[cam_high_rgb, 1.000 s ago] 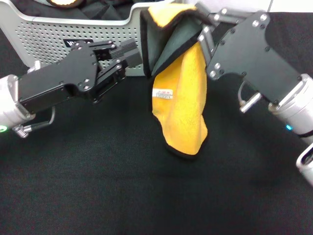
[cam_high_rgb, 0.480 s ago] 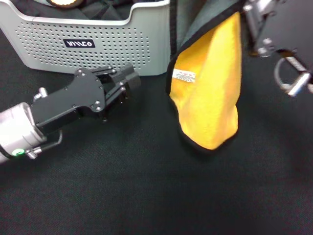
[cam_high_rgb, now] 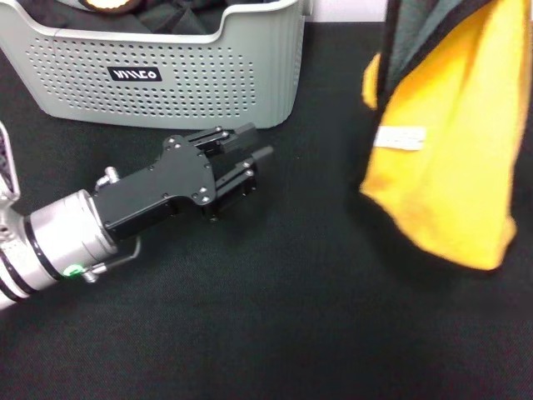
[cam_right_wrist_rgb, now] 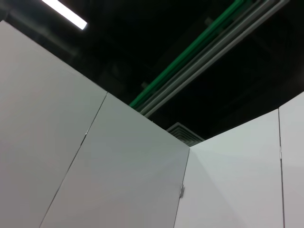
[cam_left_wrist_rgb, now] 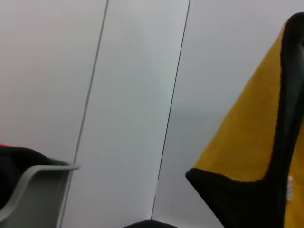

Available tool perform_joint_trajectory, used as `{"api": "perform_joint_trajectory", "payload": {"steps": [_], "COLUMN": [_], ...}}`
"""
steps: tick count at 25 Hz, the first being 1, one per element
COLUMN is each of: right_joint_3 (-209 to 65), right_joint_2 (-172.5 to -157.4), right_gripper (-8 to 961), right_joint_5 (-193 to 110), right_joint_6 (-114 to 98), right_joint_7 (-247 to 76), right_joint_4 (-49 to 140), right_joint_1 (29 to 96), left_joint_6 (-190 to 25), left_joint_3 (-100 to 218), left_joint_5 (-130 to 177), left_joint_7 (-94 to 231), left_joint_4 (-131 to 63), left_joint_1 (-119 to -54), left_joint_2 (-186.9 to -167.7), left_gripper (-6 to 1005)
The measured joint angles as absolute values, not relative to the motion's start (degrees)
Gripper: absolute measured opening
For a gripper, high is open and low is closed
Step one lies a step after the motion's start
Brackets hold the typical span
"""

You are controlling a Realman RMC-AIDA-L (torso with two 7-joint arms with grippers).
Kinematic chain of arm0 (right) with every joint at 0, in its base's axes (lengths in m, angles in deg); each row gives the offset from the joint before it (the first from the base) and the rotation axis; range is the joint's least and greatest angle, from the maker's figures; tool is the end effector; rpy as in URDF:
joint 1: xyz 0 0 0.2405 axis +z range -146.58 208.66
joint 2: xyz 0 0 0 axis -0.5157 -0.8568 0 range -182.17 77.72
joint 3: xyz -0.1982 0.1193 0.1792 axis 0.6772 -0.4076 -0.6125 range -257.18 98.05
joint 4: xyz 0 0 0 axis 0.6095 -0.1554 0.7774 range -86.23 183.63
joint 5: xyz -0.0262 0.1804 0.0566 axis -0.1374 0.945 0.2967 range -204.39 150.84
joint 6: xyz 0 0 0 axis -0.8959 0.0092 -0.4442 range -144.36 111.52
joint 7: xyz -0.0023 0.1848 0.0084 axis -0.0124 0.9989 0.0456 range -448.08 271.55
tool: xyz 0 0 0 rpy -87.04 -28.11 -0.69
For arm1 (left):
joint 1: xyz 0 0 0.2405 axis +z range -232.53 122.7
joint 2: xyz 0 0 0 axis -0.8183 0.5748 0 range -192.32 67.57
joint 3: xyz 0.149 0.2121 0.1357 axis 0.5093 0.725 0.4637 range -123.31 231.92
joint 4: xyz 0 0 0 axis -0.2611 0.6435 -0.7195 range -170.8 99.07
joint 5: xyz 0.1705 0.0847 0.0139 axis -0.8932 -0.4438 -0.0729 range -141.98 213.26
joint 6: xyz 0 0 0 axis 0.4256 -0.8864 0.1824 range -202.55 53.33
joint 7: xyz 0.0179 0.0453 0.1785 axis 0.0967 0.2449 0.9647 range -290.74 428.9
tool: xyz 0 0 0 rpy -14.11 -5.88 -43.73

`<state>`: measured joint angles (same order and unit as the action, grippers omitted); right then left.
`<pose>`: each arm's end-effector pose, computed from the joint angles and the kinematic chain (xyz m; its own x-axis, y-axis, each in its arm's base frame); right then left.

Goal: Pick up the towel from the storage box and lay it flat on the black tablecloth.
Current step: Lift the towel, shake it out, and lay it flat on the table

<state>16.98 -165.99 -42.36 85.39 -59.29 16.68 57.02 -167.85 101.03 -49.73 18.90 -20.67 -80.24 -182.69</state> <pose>0.1472 0.3187 0.0396 0.1860 0.5668 -0.8026 -0.1861 -0.7817 -0.5952 -0.2460 0.3058 -0.0723 0.5752 0.1112 0.8104 0.4526 -0.8685 -0.2021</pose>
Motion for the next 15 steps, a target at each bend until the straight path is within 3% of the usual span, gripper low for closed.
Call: {"api": "perform_joint_trajectory", "payload": {"steps": [2,7,15], "right_joint_3": [16.86,16.90,16.74], "right_joint_2": [-166.01,-166.11,-165.98], "right_gripper": [8,7,7], "right_joint_5": [-42.37,-42.40,-42.99], "right_joint_6": [85.48,85.64,89.99], "right_joint_7": [-59.10,-58.78,-54.38], "right_joint_4": [16.81,17.54,20.40], "right_joint_1": [57.10,57.39,59.30], "left_joint_6": [-167.86,-167.74,-166.03], "left_joint_3": [101.04,100.93,100.68], "left_joint_5": [-49.57,-49.33,-46.05], "left_joint_7": [20.35,24.20,27.36], "left_joint_4": [-22.16,-27.91,-31.90], "left_joint_1": [-80.77,-83.92,-86.13], "left_joint_2": [-182.82,-182.97,-183.14], "left_gripper": [287,462,481]}}
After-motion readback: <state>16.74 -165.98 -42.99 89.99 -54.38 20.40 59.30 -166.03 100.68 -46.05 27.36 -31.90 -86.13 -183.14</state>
